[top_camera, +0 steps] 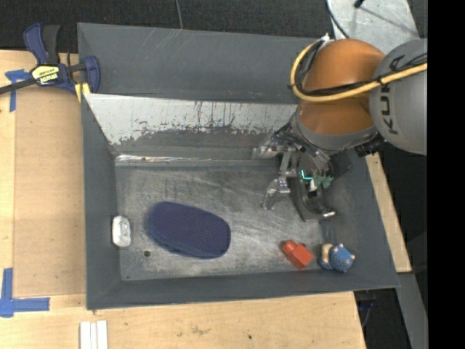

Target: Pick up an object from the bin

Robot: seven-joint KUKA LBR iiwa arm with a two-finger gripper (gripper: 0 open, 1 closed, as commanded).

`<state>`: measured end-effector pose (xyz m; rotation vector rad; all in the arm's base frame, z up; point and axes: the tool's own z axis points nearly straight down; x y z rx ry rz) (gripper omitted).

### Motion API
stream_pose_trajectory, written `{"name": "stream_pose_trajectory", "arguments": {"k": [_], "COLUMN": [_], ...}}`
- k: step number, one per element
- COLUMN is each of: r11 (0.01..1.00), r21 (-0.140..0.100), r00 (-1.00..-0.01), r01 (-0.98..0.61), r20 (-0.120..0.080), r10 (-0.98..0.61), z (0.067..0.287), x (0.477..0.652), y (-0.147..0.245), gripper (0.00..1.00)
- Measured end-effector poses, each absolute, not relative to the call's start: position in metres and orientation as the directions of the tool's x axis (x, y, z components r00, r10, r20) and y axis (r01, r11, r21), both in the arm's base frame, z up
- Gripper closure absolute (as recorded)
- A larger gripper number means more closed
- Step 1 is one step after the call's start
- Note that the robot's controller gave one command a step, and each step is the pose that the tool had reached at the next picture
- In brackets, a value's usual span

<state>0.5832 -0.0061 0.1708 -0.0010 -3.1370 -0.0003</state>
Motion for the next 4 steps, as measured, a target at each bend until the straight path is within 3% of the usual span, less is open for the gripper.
{"name": "stream_pose_trajectory", "arguments": {"k": [1,2,3,4], "r11": [0.995,0.983,0.984,0.981], "r21": [0.004,0.002,0.001,-0.001], "r00": [-0.995,-0.983,-0.984,-0.981], "r01": [-0.096,-0.185,-0.178,-0.194], "r20": [0.001,-0.001,-0.010,-0.012], "r10": [-0.096,-0.185,-0.178,-0.194], "z": [0.163,0.085,0.089,0.270], "x": [0.541,0.493,0.497,0.541], "y": [0.072,0.137,0.134,0.097], "gripper": [0.00,0.00,1.00,1.00]}}
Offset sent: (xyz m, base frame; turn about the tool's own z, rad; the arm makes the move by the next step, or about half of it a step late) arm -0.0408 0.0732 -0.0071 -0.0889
